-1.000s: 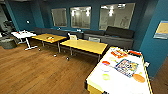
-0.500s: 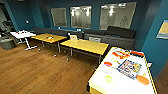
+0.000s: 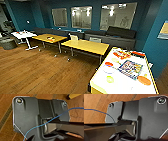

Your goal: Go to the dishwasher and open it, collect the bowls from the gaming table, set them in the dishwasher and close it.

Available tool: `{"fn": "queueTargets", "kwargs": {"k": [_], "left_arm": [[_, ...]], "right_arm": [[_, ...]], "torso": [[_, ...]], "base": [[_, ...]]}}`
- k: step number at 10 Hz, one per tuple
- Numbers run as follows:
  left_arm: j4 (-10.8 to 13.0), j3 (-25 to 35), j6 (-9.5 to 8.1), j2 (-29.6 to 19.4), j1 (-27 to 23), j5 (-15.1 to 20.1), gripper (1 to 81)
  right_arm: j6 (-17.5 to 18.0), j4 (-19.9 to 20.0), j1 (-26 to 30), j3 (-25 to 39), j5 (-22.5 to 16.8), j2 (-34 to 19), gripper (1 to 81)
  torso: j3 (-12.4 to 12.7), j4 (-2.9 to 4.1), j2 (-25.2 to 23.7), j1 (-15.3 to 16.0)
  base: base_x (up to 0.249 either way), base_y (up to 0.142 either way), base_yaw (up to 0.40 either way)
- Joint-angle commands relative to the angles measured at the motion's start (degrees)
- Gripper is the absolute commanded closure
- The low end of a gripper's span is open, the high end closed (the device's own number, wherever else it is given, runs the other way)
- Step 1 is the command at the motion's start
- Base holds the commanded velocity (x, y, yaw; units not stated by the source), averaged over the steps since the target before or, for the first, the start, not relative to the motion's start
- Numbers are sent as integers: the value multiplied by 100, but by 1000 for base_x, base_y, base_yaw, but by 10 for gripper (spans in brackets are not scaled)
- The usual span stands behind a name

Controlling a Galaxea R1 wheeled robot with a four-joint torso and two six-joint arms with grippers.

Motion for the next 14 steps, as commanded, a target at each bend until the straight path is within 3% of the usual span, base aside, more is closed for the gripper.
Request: {"fn": "queueTargets", "kwargs": {"k": [1, 8, 14], "left_arm": [[5, 55, -14, -57, -200, 362, 10], [14, 46, 3, -39, -200, 362, 10], [5, 46, -14, -57, -200, 362, 10]], "right_arm": [[-20, -92, 221, 66, -273, 48, 10], [-20, -84, 221, 57, -273, 48, 10], [-20, -92, 213, 66, -273, 48, 10]], "torso": [[0, 0, 0, 0], [0, 0, 0, 0], [0, 0, 0, 0]], "base": [[0, 0, 0], [0, 0, 0], [0, 0, -334]]}}
